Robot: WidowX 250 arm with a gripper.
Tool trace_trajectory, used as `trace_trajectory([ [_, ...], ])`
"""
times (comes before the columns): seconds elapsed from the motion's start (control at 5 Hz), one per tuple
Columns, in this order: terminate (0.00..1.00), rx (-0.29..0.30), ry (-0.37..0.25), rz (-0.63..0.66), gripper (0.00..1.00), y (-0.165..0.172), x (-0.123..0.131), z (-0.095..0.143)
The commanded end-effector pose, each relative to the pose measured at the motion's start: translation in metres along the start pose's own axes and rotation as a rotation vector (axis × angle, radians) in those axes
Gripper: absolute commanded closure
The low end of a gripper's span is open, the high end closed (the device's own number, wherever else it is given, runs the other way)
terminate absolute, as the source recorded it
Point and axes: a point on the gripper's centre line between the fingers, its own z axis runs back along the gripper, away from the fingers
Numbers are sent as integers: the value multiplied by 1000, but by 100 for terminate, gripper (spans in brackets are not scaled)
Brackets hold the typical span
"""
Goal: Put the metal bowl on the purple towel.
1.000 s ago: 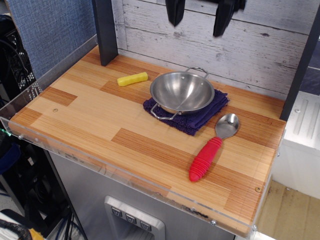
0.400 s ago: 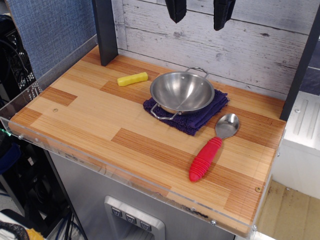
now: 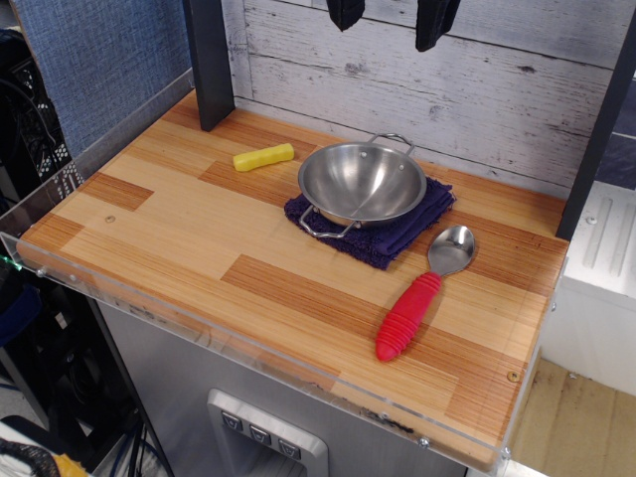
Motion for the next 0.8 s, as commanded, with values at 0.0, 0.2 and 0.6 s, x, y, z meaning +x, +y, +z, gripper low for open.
trace_trajectory([
  [0.0,0,4,-49,-5,0,-1,-11,17],
  [0.2,0,4,-49,-5,0,-1,-11,17],
  [0.6,100,4,-49,-5,0,-1,-11,17],
])
